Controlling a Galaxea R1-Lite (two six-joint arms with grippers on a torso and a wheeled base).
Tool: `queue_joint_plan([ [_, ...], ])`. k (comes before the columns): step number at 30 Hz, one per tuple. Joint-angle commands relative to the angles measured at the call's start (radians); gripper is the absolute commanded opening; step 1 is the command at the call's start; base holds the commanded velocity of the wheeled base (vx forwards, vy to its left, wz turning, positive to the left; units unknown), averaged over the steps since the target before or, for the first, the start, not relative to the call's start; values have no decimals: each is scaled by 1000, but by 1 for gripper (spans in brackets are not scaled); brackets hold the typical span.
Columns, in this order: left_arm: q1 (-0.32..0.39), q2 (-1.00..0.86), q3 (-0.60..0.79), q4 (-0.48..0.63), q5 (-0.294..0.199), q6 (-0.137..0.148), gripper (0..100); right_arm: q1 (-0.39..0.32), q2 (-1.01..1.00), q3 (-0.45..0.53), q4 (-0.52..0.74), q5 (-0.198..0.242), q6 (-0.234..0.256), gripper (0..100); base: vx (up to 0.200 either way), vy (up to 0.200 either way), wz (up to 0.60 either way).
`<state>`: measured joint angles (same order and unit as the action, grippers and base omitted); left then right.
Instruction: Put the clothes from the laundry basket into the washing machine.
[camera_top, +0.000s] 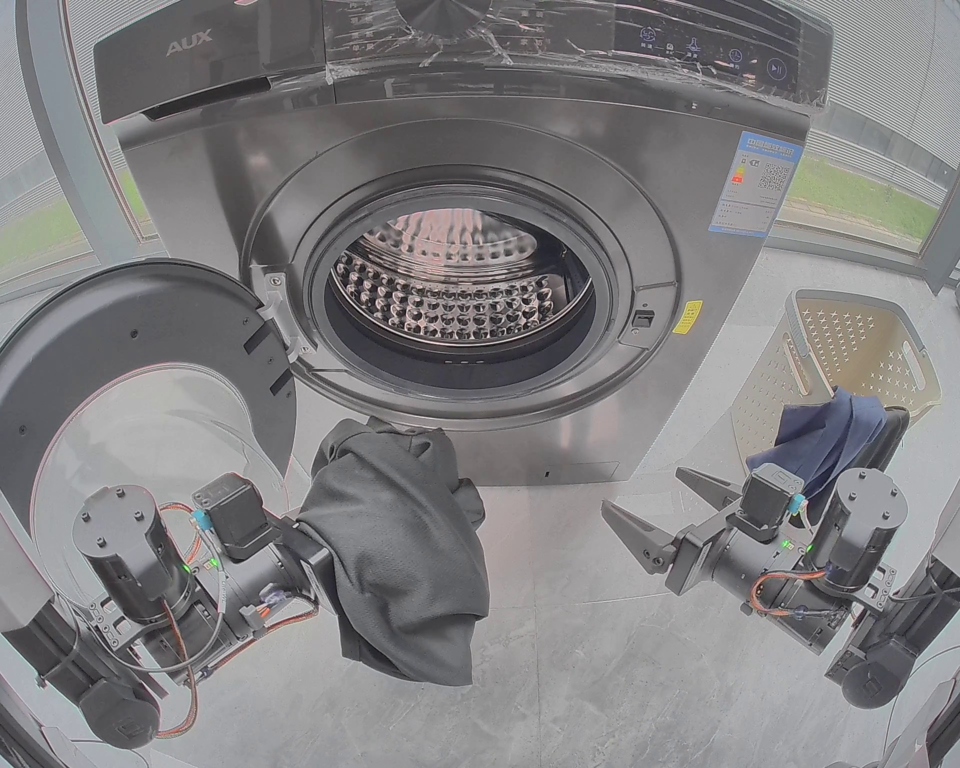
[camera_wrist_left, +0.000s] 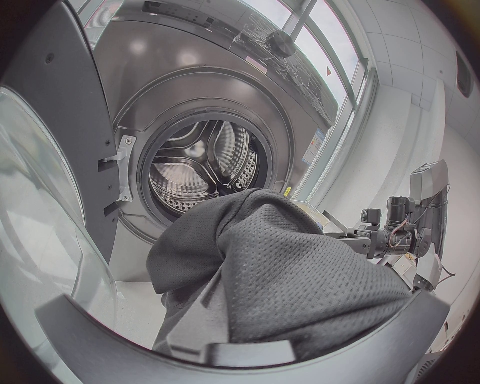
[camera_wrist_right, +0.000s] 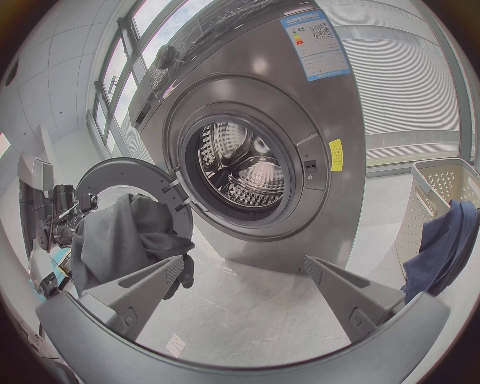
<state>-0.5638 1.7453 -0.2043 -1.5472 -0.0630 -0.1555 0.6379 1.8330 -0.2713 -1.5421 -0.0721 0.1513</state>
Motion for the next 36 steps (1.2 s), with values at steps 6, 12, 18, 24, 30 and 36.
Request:
queue_joint_plan([
  [6, -7, 13, -1, -1, 2, 2, 0, 2, 3, -11, -1, -2, 1, 100, 133, 0, 0],
  [12, -5, 14, -4, -2, 2, -2, 0, -3, 2, -8, 0, 0, 1, 100, 67, 0, 0],
  [18, -7, 26, -7, -2, 2, -2, 0, 0, 3, -9, -1, -2, 2, 100, 33, 0, 0],
  [24, -5, 26, -6, -2, 2, -2, 0, 0, 2, -8, -1, -2, 2, 100, 200, 0, 0],
  [30, -7, 28, -3, -2, 2, -1, 0, 3, 2, -5, -1, -2, 2, 100, 33, 0, 0],
  [36, -7, 39, -4, -4, 2, 2, 0, 3, 2, -3, 0, -2, 4, 100, 0, 0, 0],
])
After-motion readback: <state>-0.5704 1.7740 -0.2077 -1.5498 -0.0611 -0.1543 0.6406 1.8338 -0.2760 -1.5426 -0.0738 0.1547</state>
